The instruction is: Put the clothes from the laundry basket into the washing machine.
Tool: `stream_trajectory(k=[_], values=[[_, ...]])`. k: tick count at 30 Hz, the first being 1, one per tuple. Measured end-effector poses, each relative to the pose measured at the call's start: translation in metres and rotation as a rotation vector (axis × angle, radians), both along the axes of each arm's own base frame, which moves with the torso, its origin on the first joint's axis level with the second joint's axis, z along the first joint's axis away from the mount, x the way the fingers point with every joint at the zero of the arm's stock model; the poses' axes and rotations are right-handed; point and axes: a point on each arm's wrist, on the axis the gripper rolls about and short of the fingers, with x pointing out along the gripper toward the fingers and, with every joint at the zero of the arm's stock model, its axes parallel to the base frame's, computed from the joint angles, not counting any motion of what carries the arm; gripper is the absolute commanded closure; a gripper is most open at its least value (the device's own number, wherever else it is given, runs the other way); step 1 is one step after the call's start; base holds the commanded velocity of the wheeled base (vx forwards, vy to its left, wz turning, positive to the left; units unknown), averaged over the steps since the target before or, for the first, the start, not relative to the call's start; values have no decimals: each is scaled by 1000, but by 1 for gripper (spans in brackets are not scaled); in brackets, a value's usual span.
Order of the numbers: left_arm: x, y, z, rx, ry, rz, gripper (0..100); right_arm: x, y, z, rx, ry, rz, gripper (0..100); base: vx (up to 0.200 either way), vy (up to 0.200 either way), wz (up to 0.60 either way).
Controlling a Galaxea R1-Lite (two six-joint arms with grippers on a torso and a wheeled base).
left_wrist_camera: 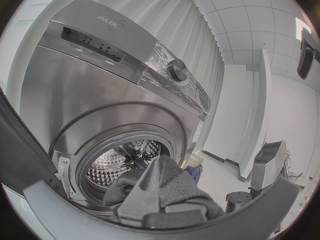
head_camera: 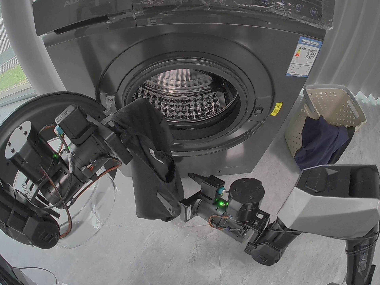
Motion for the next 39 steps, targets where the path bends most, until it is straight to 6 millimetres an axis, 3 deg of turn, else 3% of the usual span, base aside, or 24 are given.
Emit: stream_trajectory(k=[5, 6, 15, 22, 26, 39], values=[[0, 0, 0, -1, 0, 0, 100, 13, 2, -1, 16, -18, -8, 0, 0, 0, 0], [0, 0, 0, 0, 0, 0, 100, 15, 3, -1, 22, -24, -9, 100, 0, 0, 0], [0, 0, 0, -2, 0, 1, 100, 23, 7, -2, 43, -43, -16, 100, 0, 0, 0], [1, 0, 0, -3, 1, 4, 100, 16, -4, 7, 40, -41, -23, 100, 0, 0, 0], [2, 1, 0, -2, 2, 8, 100, 9, -20, 20, 38, -42, -44, 100, 0, 0, 0], [8, 11, -7, 10, 27, 54, 100, -25, -97, 68, 26, -54, -147, 100, 0, 0, 0]])
